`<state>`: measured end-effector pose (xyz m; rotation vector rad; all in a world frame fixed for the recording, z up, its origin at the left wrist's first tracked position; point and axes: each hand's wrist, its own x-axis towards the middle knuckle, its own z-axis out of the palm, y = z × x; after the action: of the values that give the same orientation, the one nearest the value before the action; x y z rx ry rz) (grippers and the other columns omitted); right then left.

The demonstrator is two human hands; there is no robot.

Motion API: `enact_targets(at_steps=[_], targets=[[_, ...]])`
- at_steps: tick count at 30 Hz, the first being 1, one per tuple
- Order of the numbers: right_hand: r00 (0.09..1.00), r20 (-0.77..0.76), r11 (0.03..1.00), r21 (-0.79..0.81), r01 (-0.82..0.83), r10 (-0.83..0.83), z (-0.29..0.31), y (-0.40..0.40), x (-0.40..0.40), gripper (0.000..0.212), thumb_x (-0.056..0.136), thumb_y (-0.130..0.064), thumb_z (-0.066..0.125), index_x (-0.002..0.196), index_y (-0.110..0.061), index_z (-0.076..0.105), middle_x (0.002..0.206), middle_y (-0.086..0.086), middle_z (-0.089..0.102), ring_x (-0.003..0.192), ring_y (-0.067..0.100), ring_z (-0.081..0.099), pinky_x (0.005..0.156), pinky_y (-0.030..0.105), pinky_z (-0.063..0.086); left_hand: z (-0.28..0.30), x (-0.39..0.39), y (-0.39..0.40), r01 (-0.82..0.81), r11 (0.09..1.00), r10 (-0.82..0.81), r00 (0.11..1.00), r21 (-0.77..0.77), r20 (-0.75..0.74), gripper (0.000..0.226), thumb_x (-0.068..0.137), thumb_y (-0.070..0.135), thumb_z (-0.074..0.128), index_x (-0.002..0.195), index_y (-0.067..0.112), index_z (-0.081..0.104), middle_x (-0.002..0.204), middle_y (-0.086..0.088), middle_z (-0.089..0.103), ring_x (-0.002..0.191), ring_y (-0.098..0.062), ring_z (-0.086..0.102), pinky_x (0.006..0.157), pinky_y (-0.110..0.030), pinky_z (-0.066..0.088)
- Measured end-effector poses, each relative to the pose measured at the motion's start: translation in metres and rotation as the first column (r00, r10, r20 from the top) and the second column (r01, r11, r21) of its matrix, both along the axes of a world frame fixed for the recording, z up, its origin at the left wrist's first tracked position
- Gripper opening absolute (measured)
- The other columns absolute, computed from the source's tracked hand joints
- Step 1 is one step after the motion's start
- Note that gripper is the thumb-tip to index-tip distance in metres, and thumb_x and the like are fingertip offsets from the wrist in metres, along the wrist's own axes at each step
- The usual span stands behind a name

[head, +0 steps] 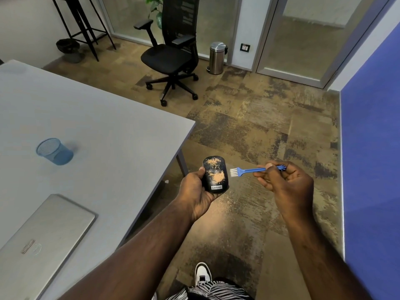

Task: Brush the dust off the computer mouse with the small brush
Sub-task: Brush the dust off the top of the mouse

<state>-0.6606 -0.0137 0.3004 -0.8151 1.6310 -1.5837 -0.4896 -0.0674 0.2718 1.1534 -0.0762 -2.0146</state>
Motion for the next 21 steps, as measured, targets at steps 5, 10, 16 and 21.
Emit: enact_targets(at_steps=[5, 10, 16, 21], targets=[[0.999, -0.035, 0.999, 0.032, -0.026, 0.027, -0.0035, 0.0037, 0.0054, 0.012, 0.091, 0.0, 0.063, 0.09, -0.011, 0.068, 0.076, 0.004, 0.076, 0.072, 0.018, 0.076, 0.067, 0.026, 0.061, 0.0024, -0.0038, -0.0005, 0.003, 1.0, -0.003, 1.0, -0.004, 0.0, 0.034, 0.104, 0.023, 0.029, 0.108, 0.003, 0.056, 0.109, -0.02, 0.064, 0.096, -0.033, 0.062, 0.091, -0.052, 0.047], [0.999, -0.042, 1.0, -0.008, -0.001, 0.001, 0.0, 0.0055, 0.0004, 0.009, 0.092, -0.001, 0.062, 0.09, -0.009, 0.067, 0.077, 0.005, 0.075, 0.072, 0.018, 0.076, 0.066, 0.026, 0.062, 0.0039, -0.0043, -0.0005, -0.005, 1.0, 0.005, 1.0, -0.003, 0.0, 0.033, 0.105, 0.023, 0.03, 0.104, 0.003, 0.056, 0.112, -0.02, 0.063, 0.101, -0.033, 0.061, 0.092, -0.053, 0.047], [0.998, -0.069, 1.0, 0.016, 0.007, -0.006, -0.0028, 0.0044, 0.0032, 0.011, 0.091, -0.001, 0.063, 0.091, -0.011, 0.069, 0.082, 0.011, 0.075, 0.073, 0.017, 0.076, 0.069, 0.03, 0.062, 0.0039, -0.0059, 0.0012, -0.007, 1.0, 0.007, 1.0, -0.004, -0.006, 0.034, 0.104, 0.024, 0.03, 0.108, 0.002, 0.056, 0.112, -0.02, 0.063, 0.099, -0.033, 0.062, 0.095, -0.054, 0.046], [0.998, -0.058, 1.0, -0.013, -0.012, 0.011, 0.005, 0.0016, 0.0041, 0.011, 0.091, -0.001, 0.063, 0.091, -0.011, 0.067, 0.082, 0.008, 0.075, 0.074, 0.016, 0.076, 0.068, 0.026, 0.061, 0.0029, -0.0052, 0.0022, -0.01, 1.0, 0.01, 1.0, -0.005, 0.012, 0.033, 0.104, 0.024, 0.032, 0.115, 0.003, 0.054, 0.119, -0.021, 0.061, 0.095, -0.032, 0.062, 0.083, -0.052, 0.05]])
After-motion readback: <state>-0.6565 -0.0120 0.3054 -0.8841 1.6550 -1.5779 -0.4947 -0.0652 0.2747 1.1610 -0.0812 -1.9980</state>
